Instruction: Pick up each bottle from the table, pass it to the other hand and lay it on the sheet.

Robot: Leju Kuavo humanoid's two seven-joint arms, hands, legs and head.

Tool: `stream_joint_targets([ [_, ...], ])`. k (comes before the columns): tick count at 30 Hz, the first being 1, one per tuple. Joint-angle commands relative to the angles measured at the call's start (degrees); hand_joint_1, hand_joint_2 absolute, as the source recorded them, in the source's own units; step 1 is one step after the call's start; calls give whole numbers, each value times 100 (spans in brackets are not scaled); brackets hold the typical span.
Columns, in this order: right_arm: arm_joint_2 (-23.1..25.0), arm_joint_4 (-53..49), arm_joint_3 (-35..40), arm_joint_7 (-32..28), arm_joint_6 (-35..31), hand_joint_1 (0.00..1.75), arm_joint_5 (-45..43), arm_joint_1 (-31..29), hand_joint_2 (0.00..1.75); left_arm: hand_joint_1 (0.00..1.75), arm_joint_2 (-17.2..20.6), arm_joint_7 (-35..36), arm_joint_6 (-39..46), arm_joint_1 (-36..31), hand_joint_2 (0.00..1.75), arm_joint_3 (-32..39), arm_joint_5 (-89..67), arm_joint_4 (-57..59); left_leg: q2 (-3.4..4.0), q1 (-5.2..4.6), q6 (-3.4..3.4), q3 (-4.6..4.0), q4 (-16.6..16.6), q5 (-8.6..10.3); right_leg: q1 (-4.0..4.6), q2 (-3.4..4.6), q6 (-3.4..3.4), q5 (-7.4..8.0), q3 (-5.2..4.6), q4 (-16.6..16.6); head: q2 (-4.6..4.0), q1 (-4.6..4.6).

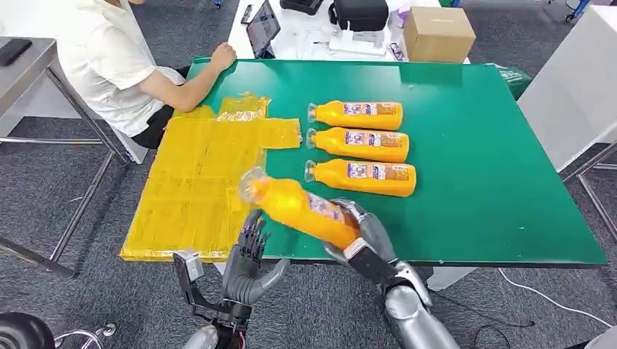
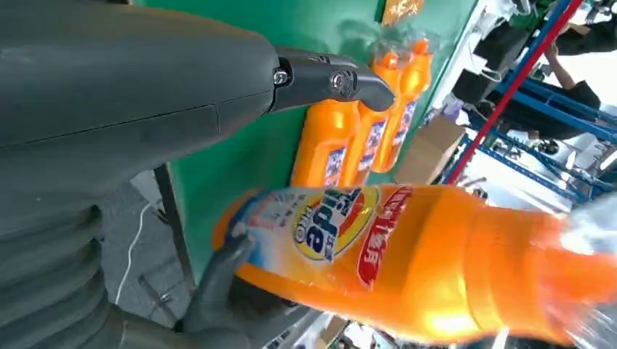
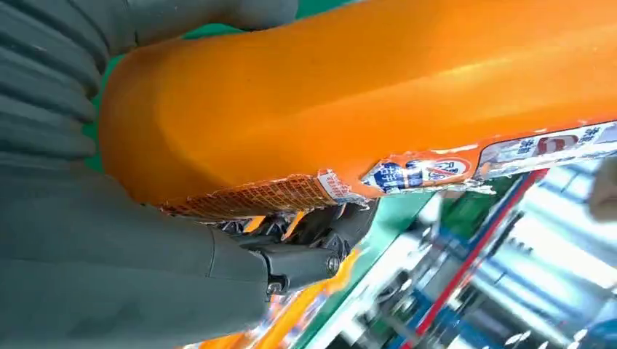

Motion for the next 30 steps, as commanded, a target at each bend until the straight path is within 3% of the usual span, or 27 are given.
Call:
stream_joint_targets([
  [1, -33, -43, 593, -134, 122, 173, 69, -46, 175, 0, 84, -22, -68, -268, 175, -139, 29, 242, 3, 0, 6, 13, -3, -4, 3, -2, -12, -3, 13, -4, 0, 2],
  [3, -64, 12, 988, -323, -457, 161, 740, -38, 175, 0, -11, -1, 27, -372, 175, -93, 101, 251, 6, 0, 7, 17, -3, -6, 4, -1, -14, -4, 17, -4, 0, 2],
  [11, -91, -69, 1241, -300, -443, 161, 661, -13, 175, 0, -6, 34, 89, -407, 175, -111, 142, 164, 7, 1, 7, 21, -3, -8, 6, -2, -17, -6, 21, -5, 0, 4],
  [13, -81, -105, 1268, -340, -457, 173, 614, 8, 175, 0, -21, 12, 109, -393, 175, -86, 183, 129, 6, -1, 5, 10, -3, -3, 2, -1, -11, -3, 9, -2, 0, 2],
  [15, -53, -214, 1366, -575, -719, 171, 695, 46, 175, 0, -88, 22, 63, -366, 175, -16, 435, 22, 6, 3, 8, 23, -2, -9, 8, -5, -20, -8, 24, -5, 0, 2],
  [17, -59, -158, 1558, -378, -794, 140, 814, 9, 175, 0, -29, -24, 10, -272, 175, -114, 489, -391, 5, 1, 5, 8, 0, -5, 4, -2, -13, -4, 8, -1, 0, 2],
  [18, -58, -119, 1577, -354, -779, 134, 794, -3, 175, 0, -8, -49, -27, -247, 175, -144, 501, -504, 11, 3, 7, 15, 2, -10, 8, 1, -18, -8, 14, 0, 0, 2],
  [22, -10, 103, 1699, -398, -682, 159, 648, -91, 175, 0, 86, -141, 91, -185, 175, -288, 372, -877, 16, 3, 6, 22, -2, -11, 7, 4, -19, -8, 19, -3, 0, 0],
  [25, 48, 159, 1787, -391, -611, 155, 549, -154, 175, 2, 92, -124, -118, -264, 175, -300, 590, -680, 11, 4, 8, 30, -4, -12, 9, -1, -22, -9, 30, -7, 0, 2],
  [26, 72, 188, 1784, -399, -507, 155, 427, -171, 175, 159, 108, -184, -252, -284, 175, -330, 612, -658, 9, 1, 6, 19, -5, -6, 5, 1, -16, -4, 19, -6, 0, 2],
  [27, 87, 209, 1778, -414, -443, 150, 358, -185, 175, 175, 108, -175, -383, -294, 175, -343, 697, -635, 19, 3, 9, 34, -7, -11, 9, 7, -23, -6, 32, -11, 0, 2],
  [29, 121, 286, 1800, -476, -299, 145, 266, -243, 175, 175, 127, 51, -1030, -268, 175, -297, 1295, -610, 12, 1, 6, 17, -6, -5, 5, 2, -16, -2, 16, -7, 0, 4],
  [30, 142, 276, 1820, -512, -305, 154, 285, -233, 175, 175, 141, 29, -1100, -235, 175, -288, 1312, -649, 10, 3, 5, 15, -5, -4, 6, 1, -14, -2, 14, -7, 0, 2],
])
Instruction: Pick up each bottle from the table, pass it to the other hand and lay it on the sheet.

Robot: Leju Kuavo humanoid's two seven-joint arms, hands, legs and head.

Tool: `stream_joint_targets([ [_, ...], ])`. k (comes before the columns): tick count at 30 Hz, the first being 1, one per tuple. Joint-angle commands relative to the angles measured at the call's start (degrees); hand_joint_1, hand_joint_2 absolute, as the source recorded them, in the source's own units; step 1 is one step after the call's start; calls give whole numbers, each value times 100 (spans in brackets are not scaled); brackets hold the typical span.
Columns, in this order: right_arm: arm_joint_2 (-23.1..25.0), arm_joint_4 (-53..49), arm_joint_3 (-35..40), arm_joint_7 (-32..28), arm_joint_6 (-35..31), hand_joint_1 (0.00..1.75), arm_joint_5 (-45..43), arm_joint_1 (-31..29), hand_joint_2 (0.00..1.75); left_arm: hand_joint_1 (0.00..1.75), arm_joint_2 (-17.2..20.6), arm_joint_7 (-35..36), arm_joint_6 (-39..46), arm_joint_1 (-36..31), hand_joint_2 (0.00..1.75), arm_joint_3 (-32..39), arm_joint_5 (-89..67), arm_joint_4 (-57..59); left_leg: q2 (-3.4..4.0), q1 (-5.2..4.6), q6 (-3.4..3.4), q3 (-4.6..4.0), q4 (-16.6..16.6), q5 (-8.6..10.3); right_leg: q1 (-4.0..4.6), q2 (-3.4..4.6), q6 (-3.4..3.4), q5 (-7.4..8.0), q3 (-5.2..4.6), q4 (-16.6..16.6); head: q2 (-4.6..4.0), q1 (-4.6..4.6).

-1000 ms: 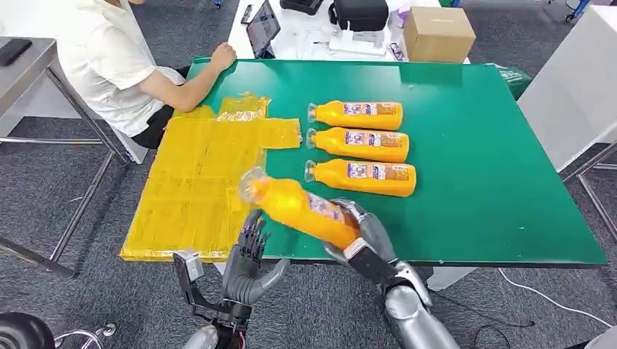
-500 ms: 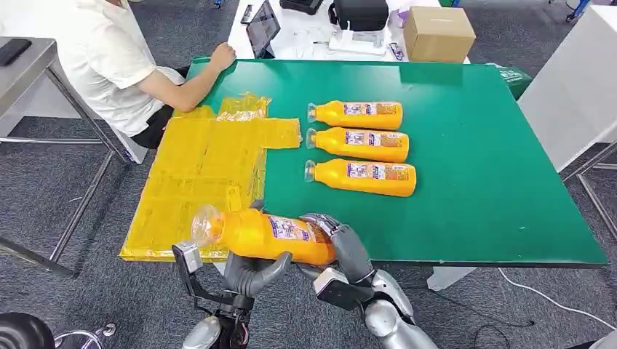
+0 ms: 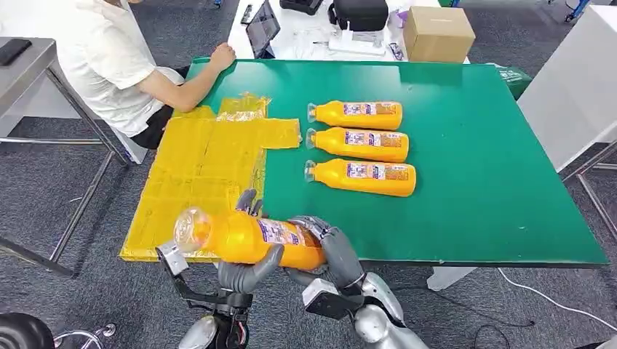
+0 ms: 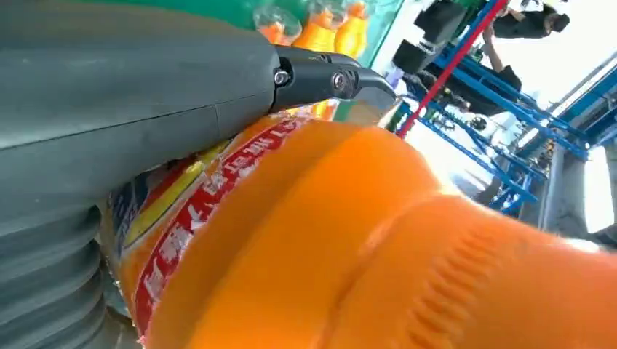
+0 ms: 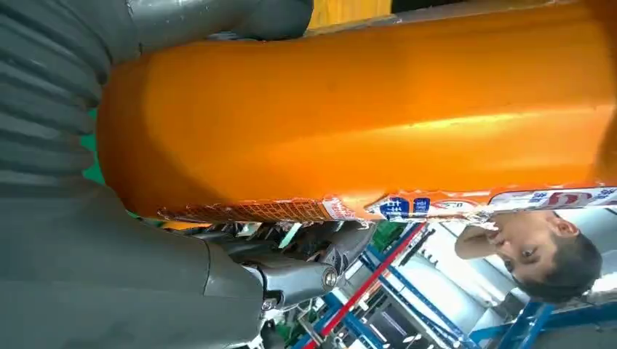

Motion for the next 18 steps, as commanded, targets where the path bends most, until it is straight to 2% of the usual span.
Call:
stream_joint_targets([
  [1, 94, 403, 496, -200, 361, 150, -182, -226, 175, 175, 272, 187, -1219, -90, 175, -140, 845, -42, 7, 1, 5, 19, -6, -4, 4, 0, -15, -2, 18, -6, 0, -2],
  [3, 133, 379, 524, -187, 371, 148, -191, -198, 175, 175, 286, 212, -1305, -48, 175, -119, 888, -81, 17, 4, 6, 29, -6, -10, 9, 8, -20, -5, 25, -8, 0, -2],
  [6, 131, 395, 560, -177, 385, 129, -181, -182, 175, 175, 252, 242, -1449, -90, 175, -88, 846, 1, 13, 5, 8, 42, -6, -17, 12, -1, -28, -14, 40, -8, 0, -2],
  [7, 138, 400, 522, -180, 389, 31, -203, -161, 175, 175, 241, 276, -1501, -109, 175, -88, 816, 65, 2, 3, 6, 22, -5, -7, 7, -7, -17, -8, 22, -6, 0, -4],
  [8, 145, 397, 501, -183, 388, 0, -220, -146, 175, 175, 244, 289, -1530, -117, 175, -98, 806, 91, -1, 3, 4, 11, -3, -3, 5, -6, -11, -4, 12, -4, 0, -2],
  [14, 263, 277, 316, -217, 333, 0, -432, -13, 175, 175, 240, 290, -1566, -100, 175, 2, 764, 172, 1, 3, 6, 23, -5, -7, 7, -7, -17, -7, 24, -7, 0, -2],
  [15, 263, 277, 316, -217, 333, 0, -432, -13, 0, 175, 240, 290, -1566, -100, 175, 2, 764, 172, 4, 3, 7, 31, -6, -9, 8, -6, -22, -9, 31, -7, 0, -2],
  [17, 176, 7, 308, -217, -11, 0, -462, 126, 0, 175, 247, 169, -918, -116, 175, 88, 131, 182, 3, 3, 7, 26, -5, -8, 8, -7, -20, -8, 26, -6, 0, -2],
  [18, 176, 7, 308, -217, -11, 0, -462, 126, 0, 175, 247, 169, -918, -116, 175, 88, 131, 182, -2, 2, 4, 15, -4, -4, 5, -9, -15, -6, 15, -4, 0, -2],
])
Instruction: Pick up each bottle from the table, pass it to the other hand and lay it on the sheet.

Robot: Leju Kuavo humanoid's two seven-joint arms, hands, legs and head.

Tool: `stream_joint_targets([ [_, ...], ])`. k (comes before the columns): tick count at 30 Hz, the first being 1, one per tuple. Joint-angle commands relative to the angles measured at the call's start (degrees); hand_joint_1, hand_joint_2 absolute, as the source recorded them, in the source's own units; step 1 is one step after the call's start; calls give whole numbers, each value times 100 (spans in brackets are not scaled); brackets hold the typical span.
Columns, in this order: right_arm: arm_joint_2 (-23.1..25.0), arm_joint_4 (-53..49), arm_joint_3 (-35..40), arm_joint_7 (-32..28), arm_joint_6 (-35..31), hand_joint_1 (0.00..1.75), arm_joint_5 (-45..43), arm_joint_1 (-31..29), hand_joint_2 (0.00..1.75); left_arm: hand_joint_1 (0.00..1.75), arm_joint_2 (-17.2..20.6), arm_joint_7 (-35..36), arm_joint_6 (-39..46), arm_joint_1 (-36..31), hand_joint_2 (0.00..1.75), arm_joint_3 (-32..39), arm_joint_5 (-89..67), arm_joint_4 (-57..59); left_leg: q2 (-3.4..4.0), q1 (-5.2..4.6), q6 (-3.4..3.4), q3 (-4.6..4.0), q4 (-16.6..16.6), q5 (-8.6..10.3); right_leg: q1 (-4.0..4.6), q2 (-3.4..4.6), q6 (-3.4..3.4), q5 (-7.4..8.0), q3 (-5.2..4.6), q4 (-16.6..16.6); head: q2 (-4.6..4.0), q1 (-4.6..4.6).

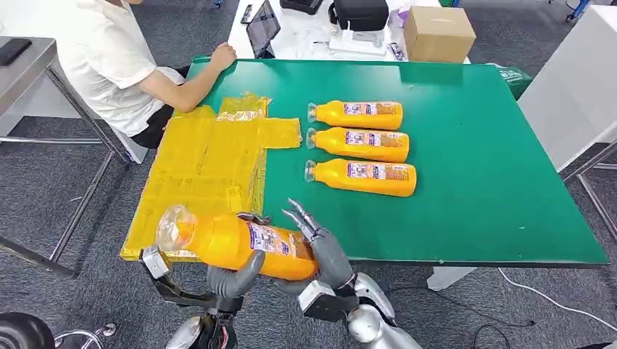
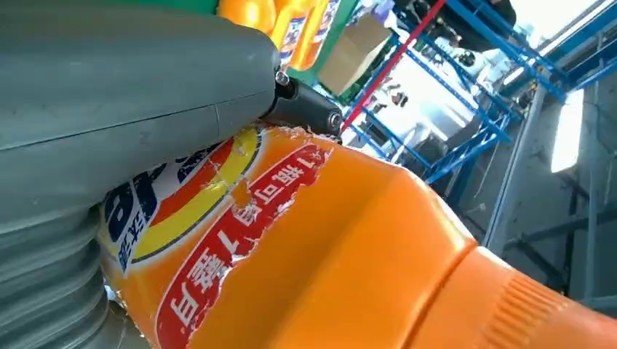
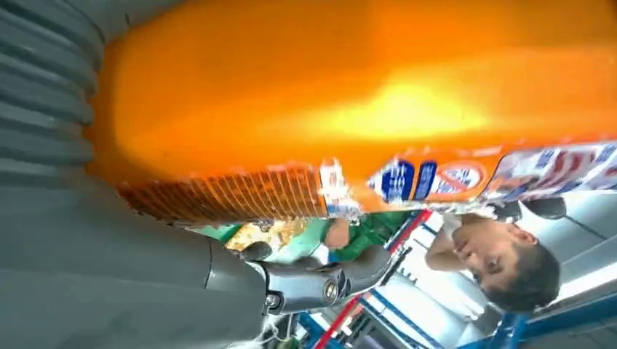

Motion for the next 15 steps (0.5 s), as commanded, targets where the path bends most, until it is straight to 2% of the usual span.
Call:
stream_joint_targets([
  [1, -15, -111, 147, -11, -504, 0, -43, 237, 0, 175, 12, -74, 788, -226, 175, -22, -828, 263, -3, 2, 7, 25, -5, -7, 7, -12, -20, -10, 27, -5, 0, -2],
  [2, -25, -238, 95, -11, -890, 0, 2, 348, 0, 175, -43, -41, 1316, -226, 175, 83, -1066, 320, -7, 3, 5, 15, -4, -4, 6, -14, -14, -7, 19, -5, 0, 2],
  [6, -119, -595, 112, -11, -1182, 0, -159, 512, 0, 175, -134, 22, 1635, -282, 175, 299, -894, 389, 3, 2, 9, 33, -6, -13, 7, -9, -21, -13, 35, -7, 0, 0],
  [8, -118, -787, -1, -11, -1917, 0, 49, 644, 0, 175, -208, -37, 2485, -330, 175, 474, -1056, 471, -4, 1, 8, 22, -4, -7, 5, -15, -17, -10, 26, -5, 0, 0],
  [9, -118, -787, -1, -11, -1917, 0, 49, 644, 0, 175, -208, -37, 2485, -330, 175, 474, -1056, 471, -6, 2, 7, 12, -2, -5, 6, -13, -13, -7, 17, -4, 0, 2],
  [11, -93, -1119, -388, -11, -2577, 0, 183, 959, 0, 175, -149, -564, 3974, -636, 175, 424, -2118, 914, -9, -2, 6, 10, -6, -1, 1, -16, -11, -5, 13, -5, 0, 0],
  [12, -134, -1180, -403, -11, -2577, 0, 179, 1006, 0, 175, -141, -563, 3957, -695, 175, 441, -2106, 999, -7, 1, 8, 22, -6, -5, 5, -17, -17, -8, 27, -7, 0, 4],
  [13, 22, -1580, -713, -11, -2577, 0, 113, 1163, 0, 175, -41, -779, 4290, -834, 175, 307, -2657, 1203, -19, 4, 9, 24, -7, -4, 9, -31, -20, -10, 34, -11, 0, 0],
  [14, 71, -1966, -790, -11, -2577, 0, -301, 1225, 0, 175, -29, -710, 4322, -881, 175, 312, -2888, 1294, -19, -1, 6, 10, -6, 1, 2, -28, -13, -7, 14, -4, 0, 0],
  [15, 71, -1966, -790, -11, -2577, 0, -301, 1225, 0, 175, -29, -710, 4322, -881, 175, 312, -2888, 1294, -23, -1, 7, 11, -4, 0, 3, -33, -18, -11, 16, 0, 0, 2],
])
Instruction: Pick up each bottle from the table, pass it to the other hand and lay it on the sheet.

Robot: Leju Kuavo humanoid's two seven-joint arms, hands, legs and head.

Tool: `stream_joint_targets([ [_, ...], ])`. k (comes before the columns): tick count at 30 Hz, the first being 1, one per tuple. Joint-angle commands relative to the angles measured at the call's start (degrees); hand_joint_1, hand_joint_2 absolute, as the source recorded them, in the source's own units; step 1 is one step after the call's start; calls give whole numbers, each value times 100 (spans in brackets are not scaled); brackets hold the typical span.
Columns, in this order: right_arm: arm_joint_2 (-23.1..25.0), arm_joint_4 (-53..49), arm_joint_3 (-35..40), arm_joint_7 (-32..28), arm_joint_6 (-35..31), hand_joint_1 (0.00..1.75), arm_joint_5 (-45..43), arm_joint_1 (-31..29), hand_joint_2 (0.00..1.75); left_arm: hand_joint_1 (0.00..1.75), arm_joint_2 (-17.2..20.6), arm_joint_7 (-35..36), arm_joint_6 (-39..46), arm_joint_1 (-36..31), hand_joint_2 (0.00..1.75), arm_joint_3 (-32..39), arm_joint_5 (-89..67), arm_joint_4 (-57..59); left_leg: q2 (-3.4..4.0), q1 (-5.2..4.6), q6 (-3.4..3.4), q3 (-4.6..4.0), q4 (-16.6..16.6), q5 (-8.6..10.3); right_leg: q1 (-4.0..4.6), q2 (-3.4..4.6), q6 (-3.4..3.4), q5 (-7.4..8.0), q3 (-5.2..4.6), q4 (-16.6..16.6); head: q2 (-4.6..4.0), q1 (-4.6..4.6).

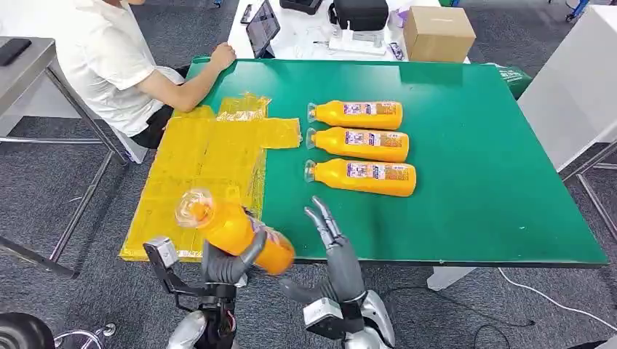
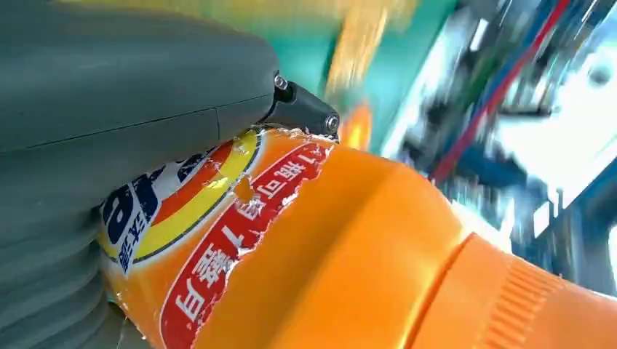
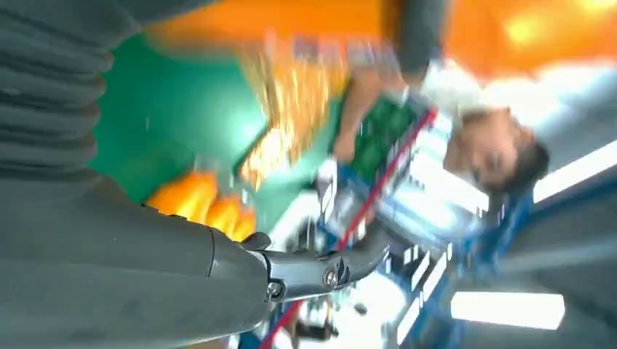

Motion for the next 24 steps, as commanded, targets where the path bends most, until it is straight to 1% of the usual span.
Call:
stream_joint_targets([
  [1, 112, -1410, -853, 6, -327, 0, -400, 551, 0, 175, 129, -357, 957, -712, 175, 42, -1291, 1135, -19, 1, 8, 22, -2, -5, 6, -28, -22, -14, 29, 1, 0, -2],
  [2, 315, -1761, -1133, 6, -327, 0, -28, 609, 0, 175, 155, -308, 821, -769, 175, 34, -1451, 1111, -13, -2, 7, 15, -3, -3, 2, -17, -15, -8, 20, 0, 0, 0],
  [3, 315, -1761, -1133, 6, -327, 0, -28, 609, 0, 175, 155, -308, 821, -769, 175, 34, -1451, 1111, -8, -2, 9, 21, 1, -9, 3, -13, -21, -12, 26, 4, 0, 2],
  [4, 368, -1803, -1190, 6, -327, 0, 37, 598, 0, 175, 158, -300, 881, -825, 175, 30, -1559, 1101, -3, -3, 6, 7, 0, -4, 0, -3, -12, -4, 10, 3, 0, 0],
  [5, 434, -1848, -1252, 6, -327, 0, 132, 581, 0, 175, 187, -271, 1232, -959, 175, -1, -2037, 1191, 5, -1, 8, 22, 0, -11, 4, 0, -19, -8, 24, 2, 0, 0],
  [6, 439, -1832, -1260, 6, -327, 0, 142, 581, 0, 175, 206, -256, 1298, -994, 175, -18, -2151, 1226, -1, 0, 5, 7, -1, -3, 4, -6, -14, -3, 10, 2, 0, 2],
  [7, 423, -1737, -1230, 6, -327, 0, 100, 547, 0, 175, 275, -70, 1712, -1179, 175, -49, -2758, 1506, -6, 3, 6, 20, -2, -5, 8, -15, -20, -7, 25, -2, 0, -2],
  [8, 425, -1690, -1232, 6, -327, 0, 73, 529, 0, 175, 232, 164, 1712, -1256, 175, 180, -3720, 1721, -7, -2, 5, 14, -7, 2, 1, -17, -14, -3, 16, -2, 0, 0],
  [9, 401, -1661, -1190, 6, -327, 0, 38, 505, 0, 175, 221, 311, 1712, -1281, 175, 262, -4110, 1812, -10, 1, 7, 25, -9, -1, 6, -22, -20, -7, 29, -6, 0, 2],
  [10, 392, -1579, -1162, 6, -327, 0, -16, 448, 0, 175, 267, 551, 1712, -1391, 175, 347, -4620, 2038, -3, 2, 5, 21, -9, 0, 6, -11, -15, -2, 24, -7, 0, 2],
  [11, 385, -1460, -1143, 6, -327, 0, -74, 387, 0, 175, 275, 972, 1712, -1589, 175, 384, -5399, 2426, 3, 1, 6, 29, -10, -2, 6, -7, -19, -3, 30, -8, 0, -2],
  [12, 357, -1341, -1074, 6, -327, 0, -191, 308, 0, 175, 304, 1492, 1712, -1840, 175, 374, -6157, 2917, 5, 0, 4, 17, -9, 2, 3, -2, -12, 2, 19, -7, 0, 0],
  [13, 375, -1253, -1081, 6, -327, 0, -221, 238, 0, 175, 306, 1569, 1695, -1979, 175, 372, -6275, 3145, 3, 2, 6, 31, -14, 2, 7, -6, -18, 2, 34, -13, 0, 0],
  [14, 336, -1053, -969, 6, -327, 0, -341, 110, 0, 175, 296, 2195, 1646, -2404, 175, 252, -7115, 3962, -3, 1, 5, 28, -15, 7, 5, -12, -16, 4, 32, -13, 0, 2],
  [19, 345, -1018, -971, 6, -327, 0, -349, 75, 0, 175, 261, 2193, 1622, -2484, 175, 290, -7143, 4087, 21, 4, 9, 41, -12, -1, 11, 7, -26, 4, 41, -12, 0, 4],
  [20, 345, -1018, -971, 6, -327, 0, -349, 75, 0, 175, 261, 2193, 1622, -2484, 175, 290, -7143, 4087, 11, 5, 6, 23, -6, 2, 9, 0, -17, 3, 27, -7, 0, 0],
  [21, 345, -1018, -971, 6, -327, 0, -349, 75, 0, 175, 261, 2193, 1622, -2484, 175, 290, -7143, 4087, 11, 4, 7, 28, -8, -1, 8, -1, -19, 0, 32, -8, 0, -2],
  [22, 355, -1009, -974, 6, -327, 0, -347, 73, 0, 175, 245, 2285, 1620, -2528, 175, 251, -7279, 4175, 8, 2, 8, 29, -10, -1, 6, -3, -18, -1, 33, -8, 0, 0],
  [23, 348, -936, -925, 6, -327, 0, -393, 36, 0, 175, 284, 2803, 1552, -2735, 175, 43, -7922, 4535, 9, 6, 9, 34, -9, -5, 11, -2, -21, -4, 40, -11, 0, 2],
  [24, 348, -863, -875, 6, -327, 0, -469, -24, 0, 175, 238, 2981, 1231, -2881, 175, 44, -8038, 4758, 5, 4, 9, 33, -7, -5, 10, -4, -19, -6, 40, -8, 0, 2],
])
